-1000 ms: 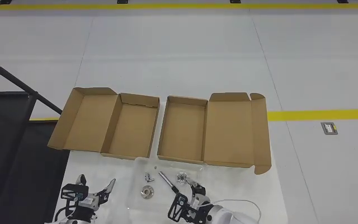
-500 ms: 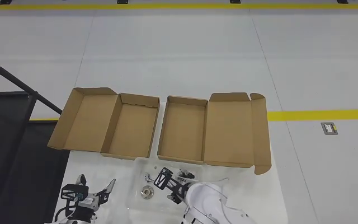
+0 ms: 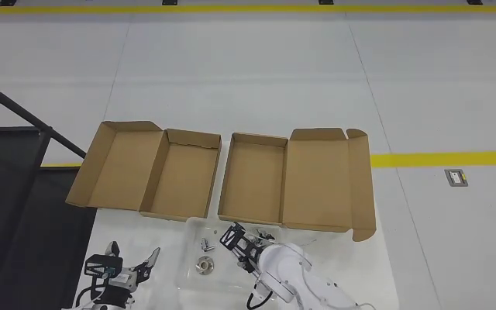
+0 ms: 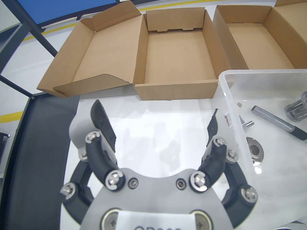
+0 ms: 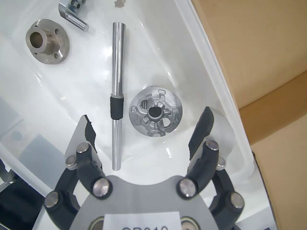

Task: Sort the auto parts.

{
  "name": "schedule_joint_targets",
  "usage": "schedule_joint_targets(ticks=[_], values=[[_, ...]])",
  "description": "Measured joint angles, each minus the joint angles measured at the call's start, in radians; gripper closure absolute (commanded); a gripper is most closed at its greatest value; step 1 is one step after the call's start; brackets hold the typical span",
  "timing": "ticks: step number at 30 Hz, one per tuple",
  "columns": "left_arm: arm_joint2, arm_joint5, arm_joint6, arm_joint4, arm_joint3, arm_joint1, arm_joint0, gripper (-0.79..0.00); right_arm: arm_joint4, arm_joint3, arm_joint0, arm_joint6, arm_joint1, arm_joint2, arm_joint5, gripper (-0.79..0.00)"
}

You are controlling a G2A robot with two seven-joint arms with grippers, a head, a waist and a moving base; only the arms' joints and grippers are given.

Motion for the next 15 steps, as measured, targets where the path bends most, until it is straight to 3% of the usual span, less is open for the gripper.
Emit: schedule_joint_targets(ticks=[1, 10, 15], values=[[0.0, 0.0, 0.0, 0.0, 0.0, 0.0, 0.0, -0.785, 0.001, 0.004, 0.0, -0.004, -0.001, 0.002, -0.003, -0.68], [0.0, 0.0, 0.0, 0.0, 0.0, 0.0, 0.0, -0.785, 0.024, 0.046, 0.0, -0.041, -0.011, 0.018, -0.025, -0.446], [0.0, 0.0, 0.0, 0.0, 0.0, 0.0, 0.0, -0.785, 0.016, 0.066, 0.004, -0.045, -0.017, 0.023, -0.025, -0.385]])
